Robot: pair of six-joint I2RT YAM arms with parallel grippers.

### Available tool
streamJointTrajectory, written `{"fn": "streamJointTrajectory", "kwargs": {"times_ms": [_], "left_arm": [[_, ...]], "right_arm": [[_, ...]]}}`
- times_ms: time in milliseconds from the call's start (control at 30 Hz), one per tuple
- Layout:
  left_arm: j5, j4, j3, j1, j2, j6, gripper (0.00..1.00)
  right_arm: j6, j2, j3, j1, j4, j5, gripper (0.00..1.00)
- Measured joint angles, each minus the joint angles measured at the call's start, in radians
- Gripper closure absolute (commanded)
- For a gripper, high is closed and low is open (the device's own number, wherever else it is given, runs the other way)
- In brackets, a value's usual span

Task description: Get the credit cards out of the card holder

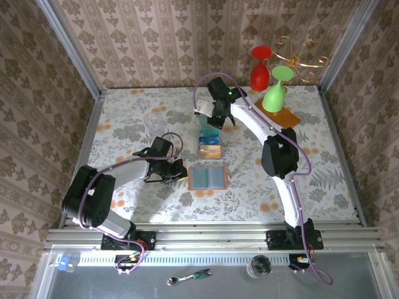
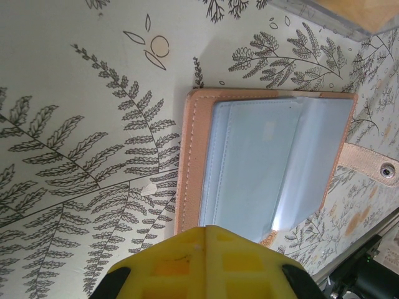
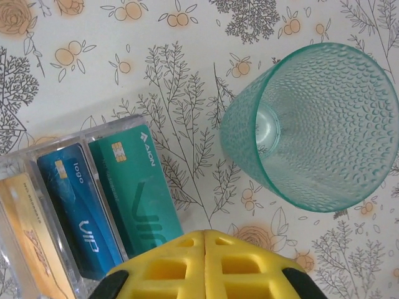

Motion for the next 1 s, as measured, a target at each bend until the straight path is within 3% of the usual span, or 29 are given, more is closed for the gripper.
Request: {"fn": "streamJointTrajectory", "kwargs": {"times_ms": [1000], "left_arm": [[0.0, 0.0, 0.0, 0.0, 0.0, 0.0, 0.98]], "right_arm": [[0.023, 0.0, -0.13, 0.0, 0.062, -0.023, 0.98]]}}
